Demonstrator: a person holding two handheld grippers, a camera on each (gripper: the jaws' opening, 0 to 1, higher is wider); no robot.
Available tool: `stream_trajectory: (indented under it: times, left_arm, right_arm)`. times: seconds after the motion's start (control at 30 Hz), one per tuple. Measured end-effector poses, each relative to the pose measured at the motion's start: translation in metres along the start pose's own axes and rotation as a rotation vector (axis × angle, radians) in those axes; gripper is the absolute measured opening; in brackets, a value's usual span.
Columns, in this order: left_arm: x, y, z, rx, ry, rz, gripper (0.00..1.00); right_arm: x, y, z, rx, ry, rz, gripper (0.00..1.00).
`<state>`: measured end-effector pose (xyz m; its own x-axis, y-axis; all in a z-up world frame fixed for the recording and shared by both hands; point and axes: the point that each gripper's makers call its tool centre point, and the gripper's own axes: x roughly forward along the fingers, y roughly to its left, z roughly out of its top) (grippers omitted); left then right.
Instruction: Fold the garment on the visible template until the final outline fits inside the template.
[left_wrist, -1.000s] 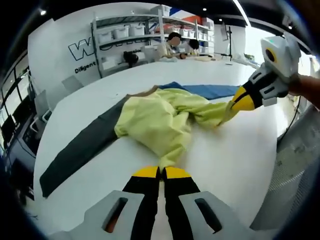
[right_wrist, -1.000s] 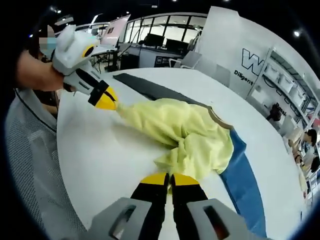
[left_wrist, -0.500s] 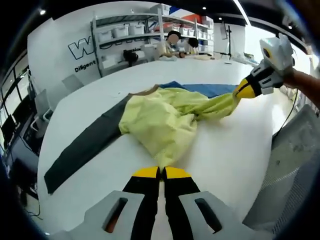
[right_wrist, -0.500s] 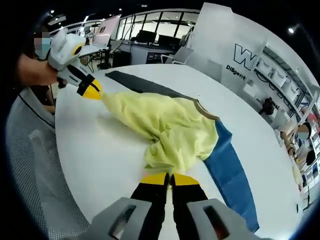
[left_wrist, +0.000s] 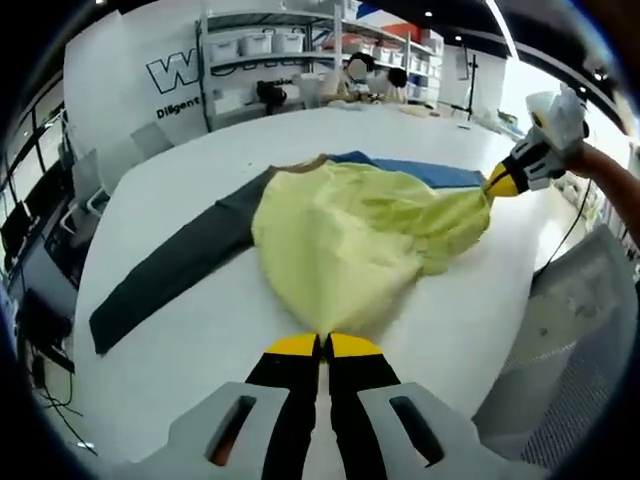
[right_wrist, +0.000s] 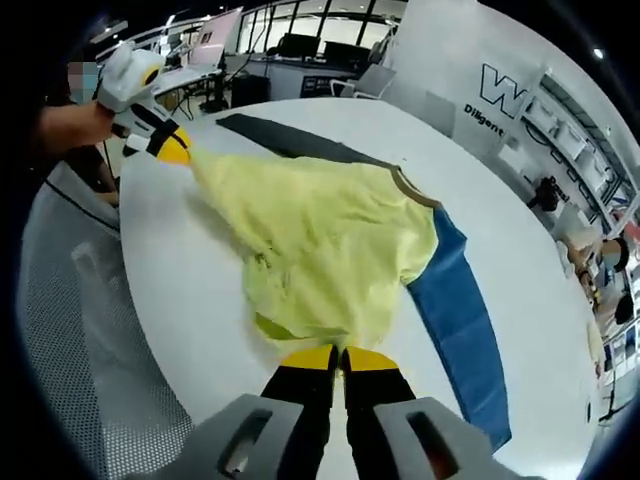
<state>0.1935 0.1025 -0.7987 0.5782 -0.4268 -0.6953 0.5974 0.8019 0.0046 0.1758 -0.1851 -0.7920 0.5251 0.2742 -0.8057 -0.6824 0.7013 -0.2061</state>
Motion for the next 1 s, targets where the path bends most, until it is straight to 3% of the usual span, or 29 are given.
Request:
stream_trajectory:
  times: [0.17,0.37,0.53,1.0]
  left_arm:
    - [-0.002,0.002,-0.008,0.002,0.028,-0.004,0.0]
    - [0.003,0.004,-0.031,-0.011,0.138,-0.023,0.0]
    - [0.007,0.004,-0.04,-0.025,0.189,-0.033,0.0]
    - [0.016,0.003,-0.055,0.022,0.23,-0.019,0.0]
  right_arm:
    - [-0.002,0.001,-0.009,-0.009,0.039,0.017,0.0]
    - [0.003,0.01,-0.025,-0.034,0.116,0.054,0.0]
    - [0.007,0.012,-0.037,-0.04,0.163,0.066,0.0]
    - [0.024,0.027,-0.065,-0.018,0.229,0.118,0.0]
